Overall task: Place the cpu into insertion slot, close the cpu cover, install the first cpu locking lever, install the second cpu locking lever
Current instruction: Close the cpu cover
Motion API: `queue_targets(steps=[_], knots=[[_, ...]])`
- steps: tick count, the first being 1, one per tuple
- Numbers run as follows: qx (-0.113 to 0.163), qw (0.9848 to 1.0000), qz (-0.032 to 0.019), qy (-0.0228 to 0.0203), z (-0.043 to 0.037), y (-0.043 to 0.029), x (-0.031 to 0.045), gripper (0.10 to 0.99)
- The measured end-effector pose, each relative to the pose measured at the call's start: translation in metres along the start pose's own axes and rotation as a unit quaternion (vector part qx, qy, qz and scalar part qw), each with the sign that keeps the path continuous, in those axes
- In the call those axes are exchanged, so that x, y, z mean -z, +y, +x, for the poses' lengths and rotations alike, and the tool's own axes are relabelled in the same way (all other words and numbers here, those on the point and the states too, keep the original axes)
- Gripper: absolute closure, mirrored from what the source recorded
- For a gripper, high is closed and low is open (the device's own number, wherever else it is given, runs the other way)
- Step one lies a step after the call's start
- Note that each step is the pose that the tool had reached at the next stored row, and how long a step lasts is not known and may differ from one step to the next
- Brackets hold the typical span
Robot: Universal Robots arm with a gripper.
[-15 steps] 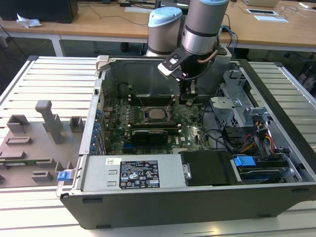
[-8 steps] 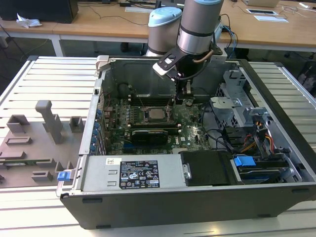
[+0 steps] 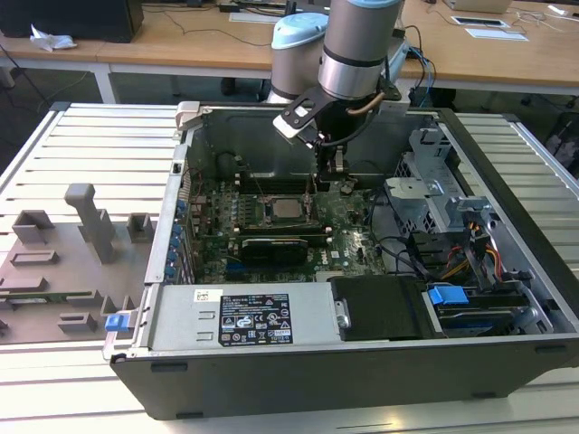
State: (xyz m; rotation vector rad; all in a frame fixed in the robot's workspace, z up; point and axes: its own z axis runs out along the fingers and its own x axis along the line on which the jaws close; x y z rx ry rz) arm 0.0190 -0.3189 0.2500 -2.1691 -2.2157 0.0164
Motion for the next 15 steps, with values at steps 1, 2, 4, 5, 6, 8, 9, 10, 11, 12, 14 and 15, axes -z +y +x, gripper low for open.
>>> queue_targets(steps=[1,2,4,5,6,8,9,10,11,12,14,15], knots=[[0.0,1.0,0.0,0.0,0.0,-0.0006,0.0,0.98],[0.0,1.0,0.0,0.0,0.0,-0.001,0.0,0.98],[0.0,1.0,0.0,0.0,0.0001,-0.003,-0.0001,0.98],[0.0,1.0,0.0,0.0,0.0001,-0.0035,-0.0001,0.98],[0.0,1.0,0.0,0.0,0.0001,-0.0041,-0.0002,0.98],[0.0,1.0,0.0,0.0,0.0002,-0.0071,-0.0003,0.98],[0.0,1.0,0.0,0.0,0.0002,-0.008,-0.0003,0.98],[0.0,1.0,0.0,0.0,0.0002,-0.0088,-0.0004,0.98],[0.0,1.0,0.0,0.0,0.0003,-0.0129,-0.0008,0.98],[0.0,1.0,0.0,0.0,0.0004,-0.0168,-0.0015,0.98],[0.0,1.0,0.0,0.0,0.0005,-0.0242,-0.0036,0.98],[0.0,1.0,0.0,0.0,0.0005,-0.0301,-0.007,0.98]])
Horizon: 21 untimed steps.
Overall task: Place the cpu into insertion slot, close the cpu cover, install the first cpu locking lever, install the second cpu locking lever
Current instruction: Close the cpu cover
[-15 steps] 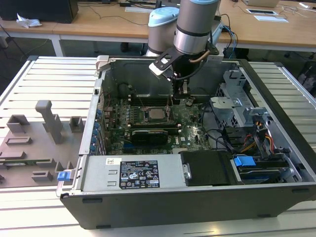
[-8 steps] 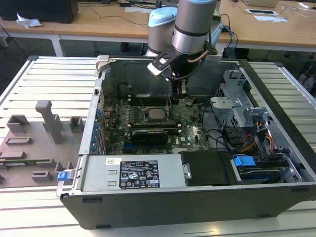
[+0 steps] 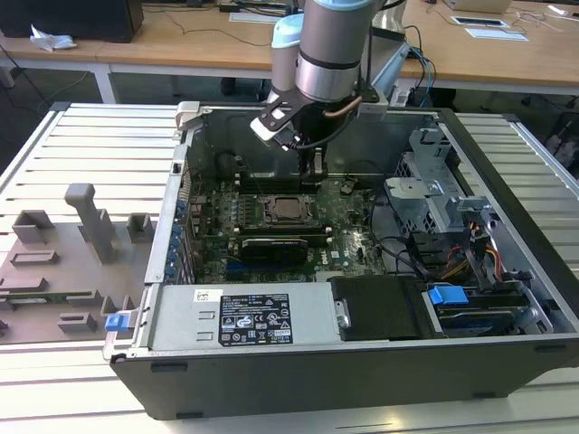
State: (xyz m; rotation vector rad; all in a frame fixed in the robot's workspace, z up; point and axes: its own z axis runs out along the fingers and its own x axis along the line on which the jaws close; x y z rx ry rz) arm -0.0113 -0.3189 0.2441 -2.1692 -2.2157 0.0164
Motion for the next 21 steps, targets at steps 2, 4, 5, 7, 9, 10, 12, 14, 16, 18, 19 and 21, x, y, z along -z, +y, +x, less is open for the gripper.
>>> queue_targets(steps=[2,4,5,7,9,10,12,14,16,18,19,21], knots=[[0.0,1.0,0.0,0.0,0.0,-0.0044,-0.0047,0.98],[0.0,1.0,0.0,0.0,0.0,-0.0084,-0.01,0.98],[0.0,1.0,0.0,0.0,0.0,-0.0113,-0.0125,0.98],[0.0,1.0,0.0,0.0,0.0,-0.0161,-0.0165,0.98],[0.0,1.0,0.0,0.0,0.0001,-0.0252,-0.0235,0.98],[0.0,1.0,0.0,0.0,0.0001,-0.0304,-0.0266,0.98],[0.0,1.0,-0.0002,0.0,0.0002,-0.0391,-0.0308,0.98],[0.0,1.0,-0.0002,0.0,0.0003,-0.0467,-0.0347,0.98],[0.0,1.0,-0.0003,0.0001,0.0003,-0.0492,-0.0374,0.98],[0.0,1.0,-0.0002,0.0,0.0002,-0.0506,-0.0386,0.98],[0.0,1.0,-0.0003,0.0,0.0002,-0.051,-0.039,0.98],[0.0,1.0,-0.0003,0.0005,0.0002,-0.051,-0.0407,0.98]])
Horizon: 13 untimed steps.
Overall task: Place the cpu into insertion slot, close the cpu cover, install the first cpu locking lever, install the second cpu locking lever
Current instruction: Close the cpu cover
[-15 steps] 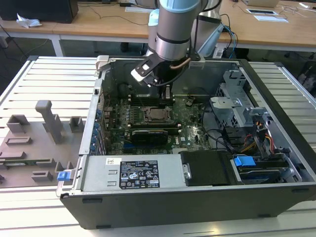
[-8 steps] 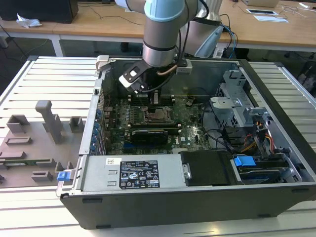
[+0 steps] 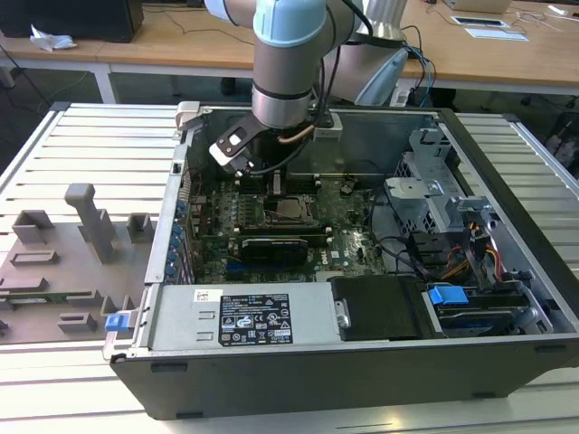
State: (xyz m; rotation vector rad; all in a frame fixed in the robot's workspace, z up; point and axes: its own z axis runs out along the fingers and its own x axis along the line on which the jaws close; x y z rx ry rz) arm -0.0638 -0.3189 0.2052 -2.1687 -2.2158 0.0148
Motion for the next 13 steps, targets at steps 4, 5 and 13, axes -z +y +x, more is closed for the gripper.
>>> queue_targets(steps=[4,5,13], knots=[[0.0,1.0,-0.0001,0.0011,0.0,0.0,-0.001,0.98],[0.0,1.0,-0.0003,0.0014,0.0001,0.0,-0.0004,0.98],[0.0,1.0,0.0085,0.0013,-0.0008,0.0426,0.004,0.98]])
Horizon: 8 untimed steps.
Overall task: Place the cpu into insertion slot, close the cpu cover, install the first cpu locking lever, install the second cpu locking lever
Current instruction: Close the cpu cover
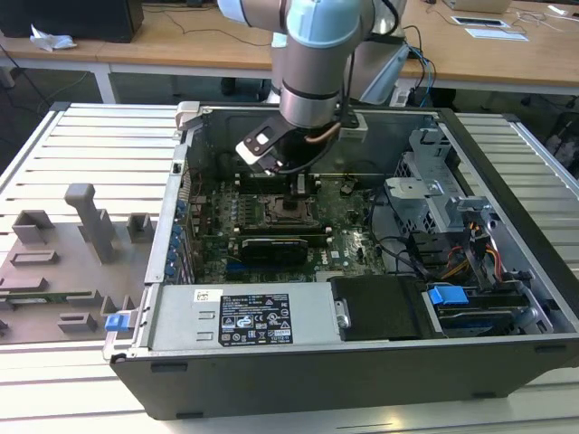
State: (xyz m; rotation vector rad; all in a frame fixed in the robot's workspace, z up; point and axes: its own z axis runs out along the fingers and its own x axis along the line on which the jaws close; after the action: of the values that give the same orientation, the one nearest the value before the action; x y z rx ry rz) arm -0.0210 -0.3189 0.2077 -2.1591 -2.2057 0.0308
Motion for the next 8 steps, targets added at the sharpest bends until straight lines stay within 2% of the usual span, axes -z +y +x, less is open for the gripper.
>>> queue_targets(steps=[5,7,8], knots=[[0.0,1.0,0.0078,0.0001,-0.0005,0.0245,0.0013,0.98],[0.0,1.0,0.0081,0.0001,-0.0005,0.0295,0.002,0.98],[0.0,1.0,0.0082,0.0001,-0.0004,0.0302,0.0049,0.98]])
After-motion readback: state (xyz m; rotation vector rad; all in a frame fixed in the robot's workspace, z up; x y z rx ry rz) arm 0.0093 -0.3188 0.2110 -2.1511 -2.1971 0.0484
